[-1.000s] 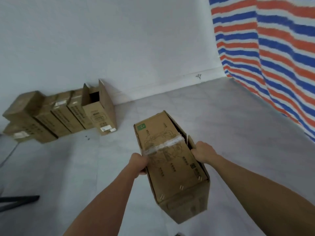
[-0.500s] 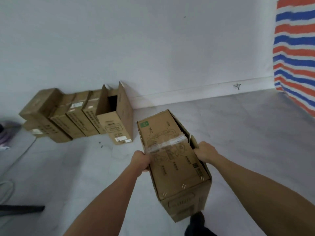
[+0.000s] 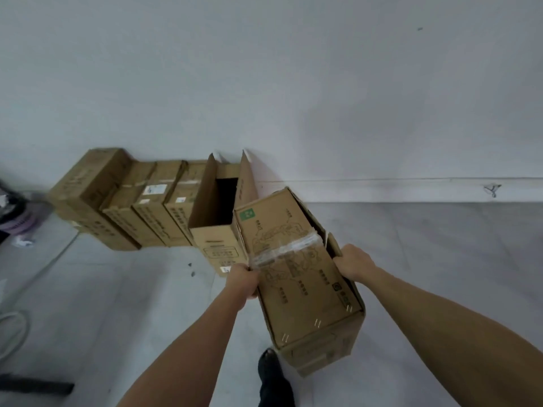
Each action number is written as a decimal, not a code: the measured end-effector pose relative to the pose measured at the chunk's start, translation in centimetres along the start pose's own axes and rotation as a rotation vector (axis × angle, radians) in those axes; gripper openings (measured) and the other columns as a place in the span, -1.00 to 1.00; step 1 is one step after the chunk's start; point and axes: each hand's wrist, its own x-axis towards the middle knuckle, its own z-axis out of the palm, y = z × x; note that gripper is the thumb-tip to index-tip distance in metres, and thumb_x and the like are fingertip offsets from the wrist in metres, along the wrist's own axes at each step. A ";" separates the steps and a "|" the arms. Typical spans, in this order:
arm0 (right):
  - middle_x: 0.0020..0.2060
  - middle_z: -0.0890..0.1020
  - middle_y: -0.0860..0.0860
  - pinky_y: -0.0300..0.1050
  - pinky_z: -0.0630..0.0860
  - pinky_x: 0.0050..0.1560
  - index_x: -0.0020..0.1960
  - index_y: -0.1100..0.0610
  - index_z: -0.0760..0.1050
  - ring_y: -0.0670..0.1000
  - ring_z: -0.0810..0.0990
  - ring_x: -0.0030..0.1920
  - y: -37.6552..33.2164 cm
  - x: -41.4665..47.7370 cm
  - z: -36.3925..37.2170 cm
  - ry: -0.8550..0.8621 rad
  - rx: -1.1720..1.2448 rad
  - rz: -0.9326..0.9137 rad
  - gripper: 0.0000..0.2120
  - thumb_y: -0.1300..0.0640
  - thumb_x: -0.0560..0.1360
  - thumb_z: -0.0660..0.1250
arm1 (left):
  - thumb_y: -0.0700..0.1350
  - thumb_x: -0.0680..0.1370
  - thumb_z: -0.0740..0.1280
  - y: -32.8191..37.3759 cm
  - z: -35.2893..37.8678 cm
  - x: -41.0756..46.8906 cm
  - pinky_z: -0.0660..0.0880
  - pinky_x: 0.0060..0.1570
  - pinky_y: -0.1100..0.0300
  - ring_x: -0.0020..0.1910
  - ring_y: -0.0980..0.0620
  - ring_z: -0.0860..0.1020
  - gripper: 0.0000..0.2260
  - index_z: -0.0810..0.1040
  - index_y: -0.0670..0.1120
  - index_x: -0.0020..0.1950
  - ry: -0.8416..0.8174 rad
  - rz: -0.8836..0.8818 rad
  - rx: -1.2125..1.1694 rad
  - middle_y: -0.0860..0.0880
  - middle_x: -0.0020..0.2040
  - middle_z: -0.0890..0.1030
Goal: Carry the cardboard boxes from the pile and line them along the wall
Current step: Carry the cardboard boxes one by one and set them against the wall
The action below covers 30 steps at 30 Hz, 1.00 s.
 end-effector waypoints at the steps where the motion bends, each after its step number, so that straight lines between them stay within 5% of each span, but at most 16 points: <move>1: -0.37 0.43 0.05 -0.15 0.32 -0.37 -0.33 0.10 0.28 0.05 0.42 -0.38 -1.2 2.1 -0.3 -0.001 0.002 0.013 -0.73 0.10 0.52 0.23 | -0.27 0.58 0.22 1.1 -0.6 2.3 0.48 -0.32 0.15 -0.32 -0.07 0.47 -0.90 0.48 -0.22 -0.11 -0.013 -0.009 0.009 -0.17 -0.24 0.50; 7: -0.40 0.42 0.04 -0.15 0.32 -0.37 -0.35 0.12 0.26 0.03 0.40 -0.40 -8.3 13.0 -3.7 0.023 0.023 0.075 -0.71 0.15 0.53 0.21 | -0.17 0.60 0.23 9.2 -4.4 14.4 0.52 -0.37 0.13 -0.24 -0.08 0.54 -0.85 0.52 -0.20 0.08 -0.118 0.005 0.137 -0.16 -0.13 0.62; 10: -0.36 0.48 0.05 -0.14 0.35 -0.34 -0.32 0.14 0.34 0.05 0.46 -0.36 -10.0 17.2 -5.3 0.034 0.063 0.144 -0.74 0.15 0.54 0.19 | -0.20 0.56 0.26 13.1 -5.0 18.3 0.63 -0.24 0.00 -0.13 -0.12 0.66 -0.84 0.54 -0.13 0.12 -0.158 0.048 0.160 -0.13 -0.06 0.67; 18: -0.26 0.56 0.12 -0.11 0.43 -0.25 -0.23 0.20 0.45 0.10 0.54 -0.26 -13.3 34.8 -6.6 -0.007 0.217 0.222 -0.80 0.16 0.54 0.20 | -0.15 0.53 0.32 22.3 -3.9 32.6 0.62 0.03 -0.04 0.09 -0.10 0.58 -0.58 0.36 -0.01 0.37 -0.197 0.052 0.210 -0.07 0.18 0.56; 22: -0.32 0.54 0.09 -0.13 0.41 -0.30 -0.28 0.17 0.43 0.09 0.52 -0.31 -13.9 44.0 -5.5 -0.069 0.267 0.296 -0.76 0.16 0.55 0.20 | -0.16 0.56 0.28 25.2 -2.0 40.5 0.58 0.05 0.10 0.12 -0.04 0.56 -0.60 0.40 0.01 0.40 -0.255 0.082 0.387 -0.05 0.23 0.57; 30: -0.32 0.58 0.12 -0.15 0.40 -0.31 -0.33 0.18 0.45 0.14 0.57 -0.30 -15.3 58.2 -1.3 -0.135 0.366 0.430 -0.73 0.18 0.53 0.20 | -0.08 0.60 0.21 24.8 0.8 54.5 0.49 0.19 -0.07 0.19 -0.17 0.44 -0.58 0.29 -0.01 0.46 -0.282 0.113 0.818 -0.13 0.26 0.34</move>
